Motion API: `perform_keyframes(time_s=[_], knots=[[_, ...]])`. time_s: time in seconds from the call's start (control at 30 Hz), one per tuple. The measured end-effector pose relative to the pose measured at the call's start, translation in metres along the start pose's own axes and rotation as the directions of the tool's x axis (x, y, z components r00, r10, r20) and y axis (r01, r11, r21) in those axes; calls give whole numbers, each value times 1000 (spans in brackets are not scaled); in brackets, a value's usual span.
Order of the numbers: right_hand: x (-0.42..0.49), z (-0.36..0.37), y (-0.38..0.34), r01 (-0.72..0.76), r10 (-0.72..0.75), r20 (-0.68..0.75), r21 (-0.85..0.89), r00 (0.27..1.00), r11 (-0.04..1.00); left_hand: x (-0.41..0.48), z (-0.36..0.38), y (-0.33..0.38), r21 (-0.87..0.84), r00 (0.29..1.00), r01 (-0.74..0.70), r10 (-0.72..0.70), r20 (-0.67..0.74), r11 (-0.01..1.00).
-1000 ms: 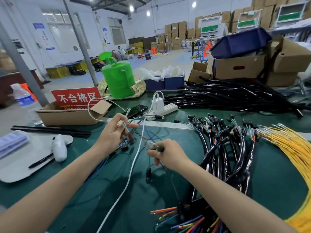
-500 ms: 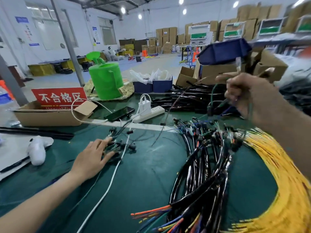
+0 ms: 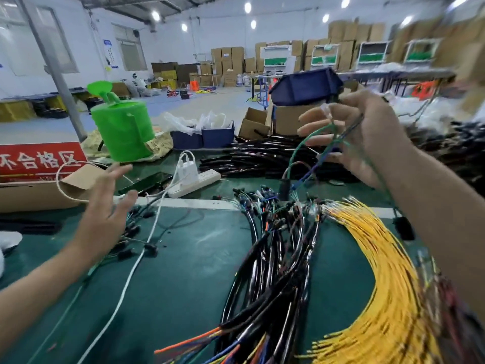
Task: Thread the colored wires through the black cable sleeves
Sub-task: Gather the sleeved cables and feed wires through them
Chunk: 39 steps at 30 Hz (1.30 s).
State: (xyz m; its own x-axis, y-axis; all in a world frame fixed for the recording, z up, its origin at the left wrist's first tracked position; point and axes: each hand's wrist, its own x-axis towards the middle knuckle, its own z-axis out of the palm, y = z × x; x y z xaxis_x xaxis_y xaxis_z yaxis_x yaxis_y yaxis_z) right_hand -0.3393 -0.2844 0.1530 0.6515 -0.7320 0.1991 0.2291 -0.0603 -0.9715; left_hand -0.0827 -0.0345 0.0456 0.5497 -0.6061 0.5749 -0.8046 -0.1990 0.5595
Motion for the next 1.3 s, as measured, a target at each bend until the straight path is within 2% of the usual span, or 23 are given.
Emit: perform_keyframes(time_s=[0.03,0.1,0.17,0.2,0.27,0.33,0.4,0.5,0.53,0.6,0.7,0.77,0.83,0.93,1.03,1.1,1.23,1.3], knots=[[1,5,4,-68,69,19,-43,997,997,7,4,19,-123,999,-40,41,6,992],[-1,9,10,-151,160,78,-116,984,982,15,15,66,-243,966,-165,207,158,956],[-3,12,15,-199,218,104,-166,970,966,14,38,108,-264,900,-252,326,291,931],[-5,13,15,-219,241,119,-173,963,960,14,52,121,-247,878,-261,336,341,933],[-6,12,19,-245,265,122,-160,956,956,14,80,139,-329,846,-205,336,414,922],[-11,6,24,-290,301,121,-102,946,952,14,99,149,-448,846,-81,299,441,890],[-15,-4,28,-321,320,132,-17,938,947,12,113,146,-486,847,-2,259,464,874],[-19,-20,37,-381,367,143,83,919,921,5,129,137,-538,800,94,258,542,837],[-20,-25,41,-410,396,140,83,907,908,6,132,134,-536,793,84,269,546,840],[-23,-33,53,-491,474,191,52,859,869,12,135,126,-441,824,-42,281,492,896],[-29,-44,72,-603,554,396,-3,732,798,21,130,112,-226,848,-225,305,434,948],[-31,-48,82,-595,562,475,-97,677,798,23,125,104,-188,837,-256,315,447,948],[-32,-49,90,-536,556,515,-206,652,819,24,121,96,-199,844,-265,327,426,944],[-34,-50,99,-476,488,591,-191,642,858,23,117,86,-186,849,-266,321,420,946],[-35,-51,106,-560,408,664,19,627,828,20,118,78,-190,858,-234,295,421,953],[-36,-51,109,-582,395,631,111,667,806,18,119,73,-208,865,-181,256,433,961],[-39,-53,117,-510,392,534,86,749,856,14,121,61,-217,855,-158,243,458,963],[-40,-53,122,-472,394,525,18,754,881,12,123,57,-233,850,-137,235,471,963]])
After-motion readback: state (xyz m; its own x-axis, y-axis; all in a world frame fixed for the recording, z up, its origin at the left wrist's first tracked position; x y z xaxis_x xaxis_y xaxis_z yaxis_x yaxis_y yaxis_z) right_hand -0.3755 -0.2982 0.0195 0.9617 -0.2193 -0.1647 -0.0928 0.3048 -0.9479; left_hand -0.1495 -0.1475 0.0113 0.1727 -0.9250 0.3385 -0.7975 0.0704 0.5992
